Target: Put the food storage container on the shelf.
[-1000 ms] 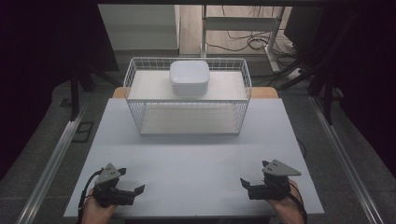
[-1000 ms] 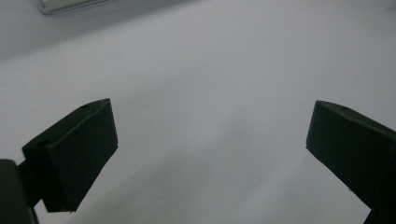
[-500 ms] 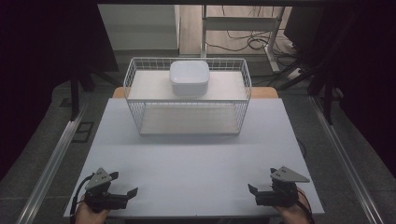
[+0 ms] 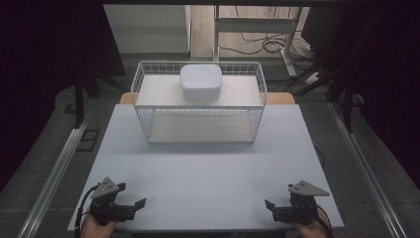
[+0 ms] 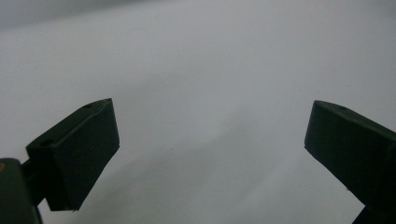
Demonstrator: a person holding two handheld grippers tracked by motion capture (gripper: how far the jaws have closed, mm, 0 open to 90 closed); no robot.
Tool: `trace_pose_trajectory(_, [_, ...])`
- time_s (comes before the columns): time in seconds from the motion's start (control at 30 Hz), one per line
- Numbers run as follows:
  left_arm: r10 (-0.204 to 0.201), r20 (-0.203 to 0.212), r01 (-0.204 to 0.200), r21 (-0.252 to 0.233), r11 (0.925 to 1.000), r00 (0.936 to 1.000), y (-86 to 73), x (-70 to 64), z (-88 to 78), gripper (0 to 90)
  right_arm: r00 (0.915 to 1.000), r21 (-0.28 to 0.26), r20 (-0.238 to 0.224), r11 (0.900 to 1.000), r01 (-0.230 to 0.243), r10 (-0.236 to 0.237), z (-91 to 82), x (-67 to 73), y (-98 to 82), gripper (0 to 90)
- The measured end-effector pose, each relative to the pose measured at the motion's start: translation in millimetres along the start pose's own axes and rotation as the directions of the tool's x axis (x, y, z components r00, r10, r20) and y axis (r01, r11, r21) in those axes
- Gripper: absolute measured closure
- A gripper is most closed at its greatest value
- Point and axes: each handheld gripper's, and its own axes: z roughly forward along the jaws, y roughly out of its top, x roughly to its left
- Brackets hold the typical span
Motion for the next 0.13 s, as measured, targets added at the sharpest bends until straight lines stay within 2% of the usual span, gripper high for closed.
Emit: trace_pose_trajectory(0.13, [0.007, -0.004, -0.007, 0.013, 0.9999, 1.0, 1.0, -1.1, 1.6, 3.1, 1.0, 0.01, -0.003, 1.0, -0.001, 0.001, 1.1, -0.9, 0.3, 0.0])
